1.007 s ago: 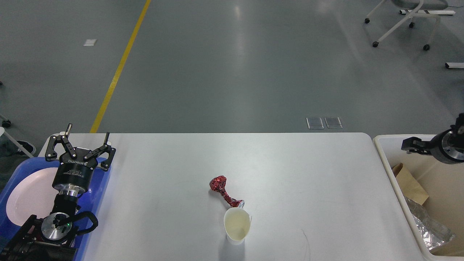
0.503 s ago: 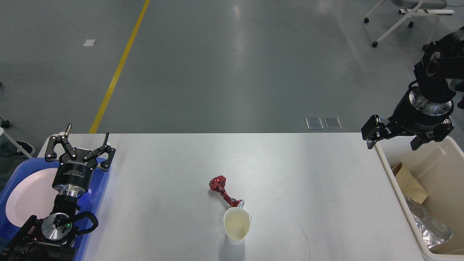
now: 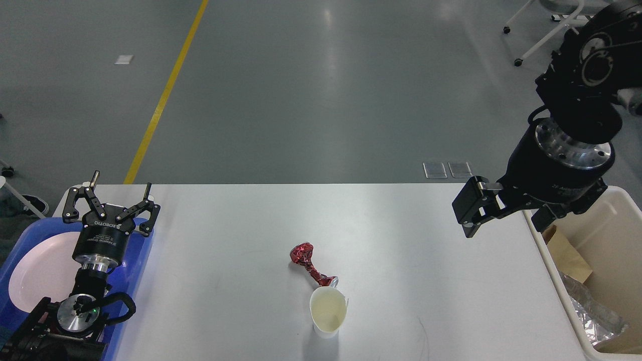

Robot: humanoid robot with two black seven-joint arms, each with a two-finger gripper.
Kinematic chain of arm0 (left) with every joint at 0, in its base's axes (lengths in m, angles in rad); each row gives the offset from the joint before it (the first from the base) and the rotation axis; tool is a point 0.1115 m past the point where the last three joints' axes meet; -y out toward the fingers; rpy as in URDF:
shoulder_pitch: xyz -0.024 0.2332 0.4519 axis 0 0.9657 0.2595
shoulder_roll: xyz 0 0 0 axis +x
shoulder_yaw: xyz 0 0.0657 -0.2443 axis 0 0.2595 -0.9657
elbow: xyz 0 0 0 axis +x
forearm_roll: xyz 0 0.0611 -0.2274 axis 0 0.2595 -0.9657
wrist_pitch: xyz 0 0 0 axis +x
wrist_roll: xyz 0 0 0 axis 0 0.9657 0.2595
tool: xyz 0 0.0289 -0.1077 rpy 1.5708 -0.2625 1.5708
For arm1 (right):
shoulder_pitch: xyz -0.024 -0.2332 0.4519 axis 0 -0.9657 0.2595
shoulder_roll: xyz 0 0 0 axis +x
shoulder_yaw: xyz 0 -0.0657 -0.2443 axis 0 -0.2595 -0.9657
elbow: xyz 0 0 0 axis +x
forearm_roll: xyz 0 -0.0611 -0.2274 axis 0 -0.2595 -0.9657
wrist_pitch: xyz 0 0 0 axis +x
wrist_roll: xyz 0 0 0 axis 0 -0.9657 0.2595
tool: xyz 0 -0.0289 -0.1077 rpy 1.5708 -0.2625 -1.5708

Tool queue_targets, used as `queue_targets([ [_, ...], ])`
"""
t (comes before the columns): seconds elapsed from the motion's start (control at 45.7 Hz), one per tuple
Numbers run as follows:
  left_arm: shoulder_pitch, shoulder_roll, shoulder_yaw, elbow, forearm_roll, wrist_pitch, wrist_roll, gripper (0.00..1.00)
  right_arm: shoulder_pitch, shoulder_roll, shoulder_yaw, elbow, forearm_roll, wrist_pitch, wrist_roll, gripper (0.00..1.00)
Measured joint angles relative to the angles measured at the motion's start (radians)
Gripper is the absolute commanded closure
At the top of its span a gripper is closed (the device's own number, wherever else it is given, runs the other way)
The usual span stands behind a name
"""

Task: Tidy desktop
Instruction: 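Swing the right gripper out of the bin over the white cup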

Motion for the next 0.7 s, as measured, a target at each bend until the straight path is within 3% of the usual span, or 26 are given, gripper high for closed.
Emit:
queue_targets([
  [0.7,0.0,0.0,0.0,0.0,0.0,0.0,0.0,0.04,-0.048,-0.005,0.033,-0.061,0.0,-0.008,0.002,0.0],
])
